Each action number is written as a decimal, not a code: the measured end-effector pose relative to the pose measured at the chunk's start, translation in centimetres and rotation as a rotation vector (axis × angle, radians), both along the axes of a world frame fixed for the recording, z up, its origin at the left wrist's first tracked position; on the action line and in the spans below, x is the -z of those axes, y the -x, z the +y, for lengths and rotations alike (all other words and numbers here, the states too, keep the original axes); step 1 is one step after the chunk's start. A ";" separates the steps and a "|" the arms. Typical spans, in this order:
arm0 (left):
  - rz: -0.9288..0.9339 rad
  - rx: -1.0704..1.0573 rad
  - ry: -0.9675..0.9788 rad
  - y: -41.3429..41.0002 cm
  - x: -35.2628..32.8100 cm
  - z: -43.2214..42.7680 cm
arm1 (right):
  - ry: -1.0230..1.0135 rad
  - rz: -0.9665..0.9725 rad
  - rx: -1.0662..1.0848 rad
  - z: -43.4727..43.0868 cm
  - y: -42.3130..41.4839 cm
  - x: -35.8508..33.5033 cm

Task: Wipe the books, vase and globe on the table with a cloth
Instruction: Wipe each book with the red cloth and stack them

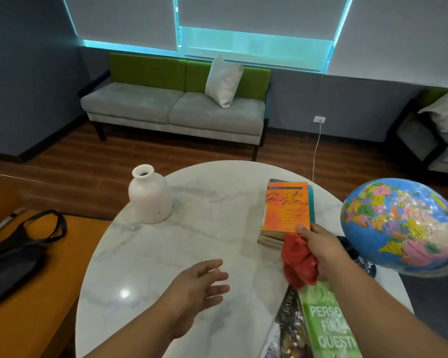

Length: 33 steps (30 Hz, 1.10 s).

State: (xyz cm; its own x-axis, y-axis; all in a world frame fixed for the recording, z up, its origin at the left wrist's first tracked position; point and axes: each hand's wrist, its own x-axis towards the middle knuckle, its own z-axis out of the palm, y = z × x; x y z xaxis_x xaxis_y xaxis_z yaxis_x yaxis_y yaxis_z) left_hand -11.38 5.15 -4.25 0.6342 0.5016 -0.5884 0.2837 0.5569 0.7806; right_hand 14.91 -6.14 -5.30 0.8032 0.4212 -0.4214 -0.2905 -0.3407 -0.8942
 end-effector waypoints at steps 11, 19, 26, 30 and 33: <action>0.139 -0.091 0.004 4.3 2.5 1.4 | 0.319 -0.203 0.003 3.1 -4.0 2.3; 0.139 -0.040 -0.022 4.4 2.5 1.9 | 0.470 -0.345 -0.116 2.9 -2.9 1.3; 0.154 0.044 -0.036 3.3 2.7 0.5 | 0.215 0.021 -0.089 -3.8 1.9 -2.0; 0.170 0.139 -0.062 2.1 2.8 0.5 | 0.152 0.198 -0.191 -7.9 2.5 -4.8; 0.170 0.256 -0.060 0.1 2.8 -1.1 | 0.293 0.116 -0.243 -12.2 2.2 -5.9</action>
State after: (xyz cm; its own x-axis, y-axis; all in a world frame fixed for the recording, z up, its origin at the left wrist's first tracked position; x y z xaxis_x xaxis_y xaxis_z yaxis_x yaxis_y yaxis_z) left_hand -11.48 4.03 -7.01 0.6395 0.3749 -0.6712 0.5383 0.4048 0.7391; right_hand 12.72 -18.31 0.59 0.6348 0.4414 -0.6341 -0.2638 -0.6476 -0.7149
